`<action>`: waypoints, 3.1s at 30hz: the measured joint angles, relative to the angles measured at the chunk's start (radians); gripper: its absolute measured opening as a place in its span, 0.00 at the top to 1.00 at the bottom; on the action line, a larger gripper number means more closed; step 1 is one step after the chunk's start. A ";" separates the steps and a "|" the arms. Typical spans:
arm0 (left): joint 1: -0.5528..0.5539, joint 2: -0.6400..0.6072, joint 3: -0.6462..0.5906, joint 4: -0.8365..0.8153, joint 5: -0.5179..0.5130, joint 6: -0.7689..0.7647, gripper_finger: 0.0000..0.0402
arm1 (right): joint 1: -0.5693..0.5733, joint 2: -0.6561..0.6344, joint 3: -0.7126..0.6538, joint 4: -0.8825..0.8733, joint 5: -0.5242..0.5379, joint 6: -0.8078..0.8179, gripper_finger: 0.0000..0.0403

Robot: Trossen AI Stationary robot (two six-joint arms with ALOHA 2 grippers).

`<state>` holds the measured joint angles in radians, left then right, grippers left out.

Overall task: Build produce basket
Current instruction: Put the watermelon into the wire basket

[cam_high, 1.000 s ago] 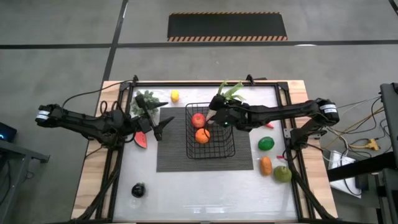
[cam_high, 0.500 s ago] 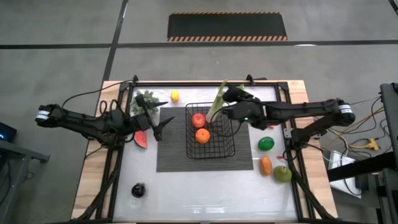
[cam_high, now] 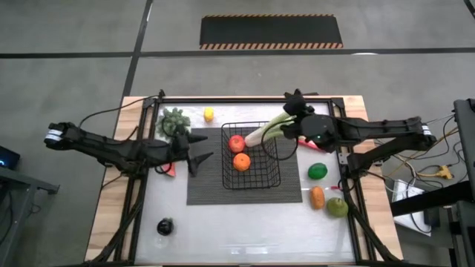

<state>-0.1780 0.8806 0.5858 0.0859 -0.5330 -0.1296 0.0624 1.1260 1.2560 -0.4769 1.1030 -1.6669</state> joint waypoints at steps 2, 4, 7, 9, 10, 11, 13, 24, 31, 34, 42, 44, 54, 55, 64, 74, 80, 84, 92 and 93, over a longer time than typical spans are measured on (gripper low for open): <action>0.000 0.006 0.025 -0.163 -0.002 -0.220 0.32 | 0.008 -0.007 0.000 0.026 0.000 0.027 0.41; -0.001 0.018 0.056 -0.351 0.000 -0.448 0.32 | 0.015 -0.010 0.000 0.067 0.000 0.054 0.42; -0.013 0.059 0.113 -0.639 0.033 -0.738 0.32 | 0.030 -0.010 0.000 0.140 -0.001 0.061 0.44; -0.016 0.098 0.146 -0.849 0.066 -0.920 0.32 | 0.040 -0.010 0.000 0.186 -0.003 0.064 0.44; -0.013 0.122 0.161 -0.953 0.077 -1.013 0.32 | 0.045 -0.009 0.000 0.208 -0.003 0.074 0.44; -0.009 0.147 0.173 -1.055 0.083 -1.109 0.32 | 0.049 -0.007 0.000 0.230 -0.003 0.094 0.44; 0.003 0.196 0.180 -1.217 0.120 -1.276 0.32 | 0.057 -0.007 0.000 0.255 -0.004 0.137 0.44; 0.033 0.374 0.143 -1.314 0.217 -1.462 0.32 | 0.095 -0.005 -0.001 0.252 -0.037 0.175 0.44; 0.064 0.444 0.128 -1.314 0.218 -1.462 0.32 | 0.129 0.008 -0.002 0.250 -0.036 0.232 0.44; 0.068 0.460 0.114 -1.307 0.218 -1.464 0.32 | 0.144 0.010 -0.002 0.248 -0.032 0.235 0.44; 0.068 0.497 0.105 -1.269 0.218 -1.460 0.32 | 0.173 0.015 -0.002 0.249 -0.029 0.235 0.44; 0.068 0.506 0.099 -1.250 0.218 -1.460 0.32 | 0.178 0.015 -0.002 0.249 -0.029 0.235 0.44; 0.067 0.510 0.104 -1.208 0.220 -1.443 0.38 | 0.182 0.015 -0.003 0.248 -0.027 0.235 0.44; 0.067 0.509 0.109 -1.204 0.226 -1.431 0.40 | 0.182 0.015 -0.003 0.248 -0.027 0.235 0.44; 0.057 0.500 0.155 -1.177 0.251 -1.295 0.47 | 0.182 0.015 -0.003 0.248 -0.027 0.249 0.44; 0.057 0.495 0.122 -1.187 0.252 -1.277 0.53 | 0.182 0.015 -0.006 0.241 -0.027 0.286 0.44; 0.052 0.465 0.122 -1.193 0.243 -1.270 0.72 | 0.182 0.015 -0.008 0.241 -0.027 0.286 0.44; 0.045 0.438 0.122 -1.196 0.236 -1.270 0.85 | 0.182 0.015 -0.008 0.241 -0.027 0.286 0.44; 0.031 0.393 0.122 -1.193 0.220 -1.270 0.99 | 0.182 0.015 -0.009 0.241 -0.028 0.287 0.44; 0.028 0.388 0.122 -1.192 0.214 -1.270 0.99 | 0.182 0.015 -0.009 0.241 -0.028 0.288 0.44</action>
<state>-0.1505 1.2686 0.7082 -1.1065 -0.3188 -1.3997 0.2446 1.1408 1.2472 -0.2359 1.0754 -1.3786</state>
